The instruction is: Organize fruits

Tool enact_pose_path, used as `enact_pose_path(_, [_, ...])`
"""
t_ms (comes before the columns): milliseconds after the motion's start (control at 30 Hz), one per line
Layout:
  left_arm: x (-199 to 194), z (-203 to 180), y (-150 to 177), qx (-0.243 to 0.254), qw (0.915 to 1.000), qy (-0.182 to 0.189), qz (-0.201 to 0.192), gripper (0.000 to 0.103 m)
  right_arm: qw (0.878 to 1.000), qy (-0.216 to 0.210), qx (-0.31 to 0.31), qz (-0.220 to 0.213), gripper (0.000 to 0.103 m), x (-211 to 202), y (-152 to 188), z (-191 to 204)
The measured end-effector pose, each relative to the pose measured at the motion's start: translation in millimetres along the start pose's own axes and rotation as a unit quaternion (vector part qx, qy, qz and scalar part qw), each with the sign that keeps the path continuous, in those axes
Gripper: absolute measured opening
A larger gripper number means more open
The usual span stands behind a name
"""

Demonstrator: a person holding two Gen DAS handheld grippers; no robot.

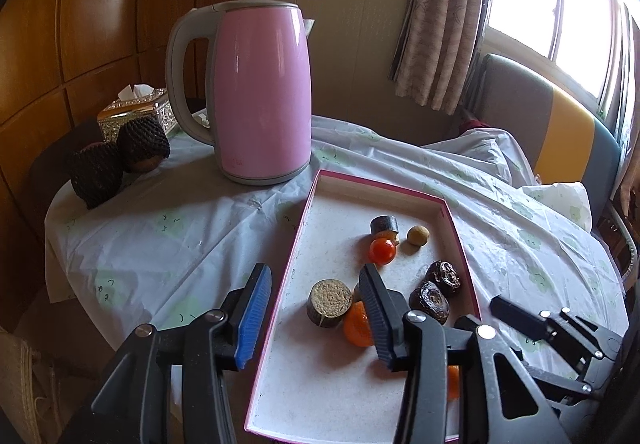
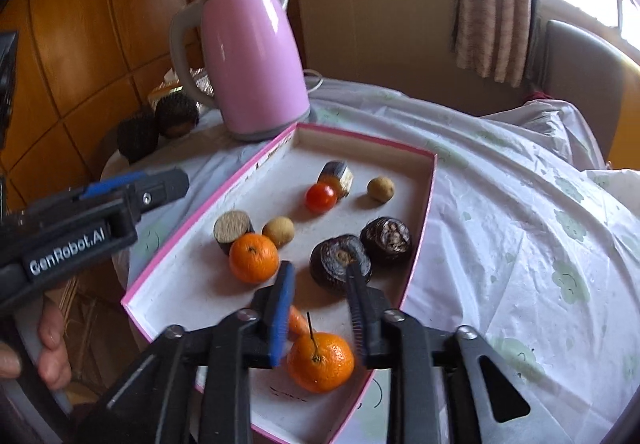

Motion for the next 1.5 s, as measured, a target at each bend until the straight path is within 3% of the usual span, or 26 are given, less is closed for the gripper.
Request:
enact_pose_path(100, [-6.6, -4.5, 2.2, 0.004, 1.0, 0.003, -0.006, 0.052, 1.0, 0.019, 0.02, -0.014, 0.045, -9.4, -0.1, -4.1])
enact_pose_path(200, [-12.9, -11.2, 5.8, 0.017, 0.9998, 0.001, -0.012, 0.059, 0.998, 0.04, 0.04, -0.026, 0.061, -16.0, 2.3, -10.1])
enact_pose_path(333, [-20.6, -20.3, 8.6, 0.029, 0.9993, -0.009, -0.022, 0.065, 0.997, 0.053, 0.059, -0.021, 0.065, -18.9, 9.2, -19.4])
enact_pose_path(533, [-28.3, -28.1, 10.4, 0.035, 0.9978, -0.034, -0.044, 0.067, 0.996, 0.061, 0.064, -0.023, 0.066, -25.3, 16.7, -22.6])
enact_pose_path(1500, [-34.0, -22.5, 9.9, 0.021, 0.9979, -0.038, -0.048, 0.067, 0.997, 0.061, 0.042, -0.029, 0.071, -28.5, 15.6, -11.2])
Point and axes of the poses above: each gripper's, at about its wrist camera, not at the fingertips, and x roughly the way its jaws point, z to its left, y to its underside, the point moved 2 cm from there along x, roughly the way its jaws point, and after that the axes turned 6 degrees about y, right-handed, at the moved point
